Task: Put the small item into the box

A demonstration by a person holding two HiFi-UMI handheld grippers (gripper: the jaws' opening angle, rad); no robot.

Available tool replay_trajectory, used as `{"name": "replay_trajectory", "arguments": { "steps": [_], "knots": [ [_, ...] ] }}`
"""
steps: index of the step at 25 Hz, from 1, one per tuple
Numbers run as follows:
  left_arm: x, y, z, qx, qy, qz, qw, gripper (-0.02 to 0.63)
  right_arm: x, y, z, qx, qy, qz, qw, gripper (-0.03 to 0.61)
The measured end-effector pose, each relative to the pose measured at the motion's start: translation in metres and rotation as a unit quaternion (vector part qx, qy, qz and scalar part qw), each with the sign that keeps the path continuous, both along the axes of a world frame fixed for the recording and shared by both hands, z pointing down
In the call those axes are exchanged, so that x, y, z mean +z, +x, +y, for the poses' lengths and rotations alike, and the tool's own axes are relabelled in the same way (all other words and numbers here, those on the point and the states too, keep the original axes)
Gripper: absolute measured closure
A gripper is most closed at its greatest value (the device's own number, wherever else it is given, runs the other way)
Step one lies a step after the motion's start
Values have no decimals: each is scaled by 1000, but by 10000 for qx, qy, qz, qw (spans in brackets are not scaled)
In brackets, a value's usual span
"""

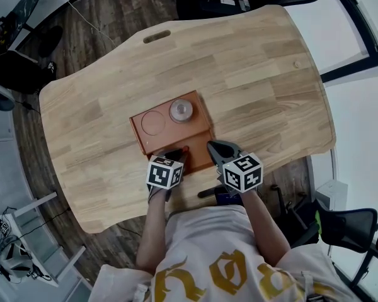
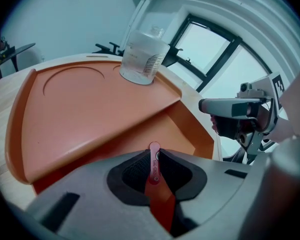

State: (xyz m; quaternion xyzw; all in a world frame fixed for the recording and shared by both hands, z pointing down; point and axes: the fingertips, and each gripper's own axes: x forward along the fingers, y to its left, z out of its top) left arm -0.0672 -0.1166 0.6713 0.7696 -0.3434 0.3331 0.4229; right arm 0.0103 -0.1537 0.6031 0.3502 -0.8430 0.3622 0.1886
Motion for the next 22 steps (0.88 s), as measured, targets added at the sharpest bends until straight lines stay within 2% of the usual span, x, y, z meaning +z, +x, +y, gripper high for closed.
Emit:
{"name": "replay_trajectory", "arguments": {
  "steps": [10, 22],
  "knots": [
    [10, -2, -2, -95, -103, -209, 9997, 557, 0, 0, -4, 42, -55, -98, 9999, 567],
    [7, -1, -5, -180, -45, -100, 9998, 557, -1, 1, -3, 43, -45, -85, 9999, 566]
  ]
}}
